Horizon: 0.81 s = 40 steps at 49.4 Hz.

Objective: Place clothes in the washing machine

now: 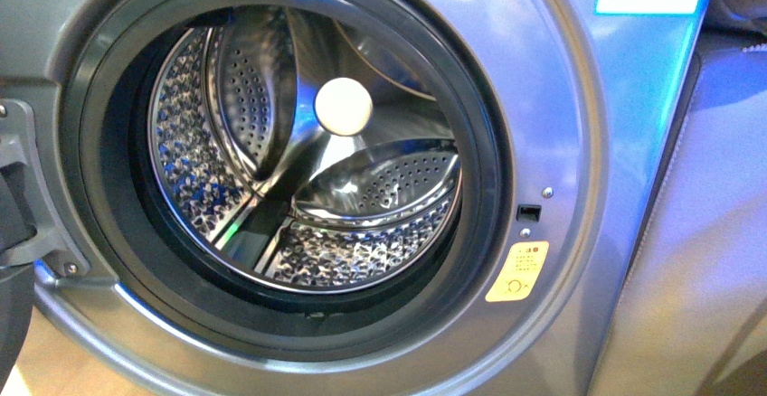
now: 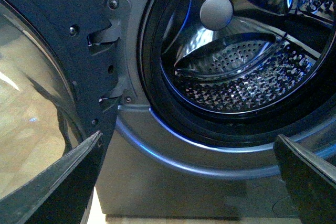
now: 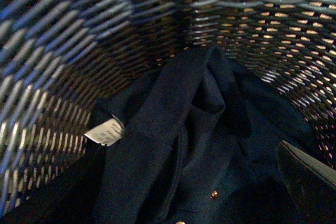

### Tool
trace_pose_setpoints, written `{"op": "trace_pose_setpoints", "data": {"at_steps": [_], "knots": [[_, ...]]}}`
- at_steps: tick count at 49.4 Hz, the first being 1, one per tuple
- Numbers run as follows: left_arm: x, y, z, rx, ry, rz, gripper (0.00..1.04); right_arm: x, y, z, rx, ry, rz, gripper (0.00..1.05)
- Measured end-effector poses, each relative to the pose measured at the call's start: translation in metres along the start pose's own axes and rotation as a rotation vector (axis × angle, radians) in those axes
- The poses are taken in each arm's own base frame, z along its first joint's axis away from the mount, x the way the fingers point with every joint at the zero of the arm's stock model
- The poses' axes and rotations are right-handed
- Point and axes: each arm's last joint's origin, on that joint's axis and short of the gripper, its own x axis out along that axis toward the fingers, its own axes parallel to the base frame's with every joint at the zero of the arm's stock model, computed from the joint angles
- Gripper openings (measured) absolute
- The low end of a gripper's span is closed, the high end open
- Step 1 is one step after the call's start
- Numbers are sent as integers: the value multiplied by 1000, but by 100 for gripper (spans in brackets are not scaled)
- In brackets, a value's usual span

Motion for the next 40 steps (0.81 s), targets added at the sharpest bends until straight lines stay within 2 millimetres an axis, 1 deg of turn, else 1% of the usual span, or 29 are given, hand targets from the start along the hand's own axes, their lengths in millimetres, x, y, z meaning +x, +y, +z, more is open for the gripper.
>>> {"op": "trace_pose_setpoints", "data": {"at_steps": [11, 26, 40], "knots": [[0, 0, 0, 0, 0, 0, 98, 15, -5, -19, 1, 41, -22, 97], [0, 0, 0, 0, 0, 0, 98, 37, -13, -34, -2, 70, -66, 97], [0, 0, 0, 0, 0, 0, 98, 50, -19, -44, 9, 102, -92, 97]]}}
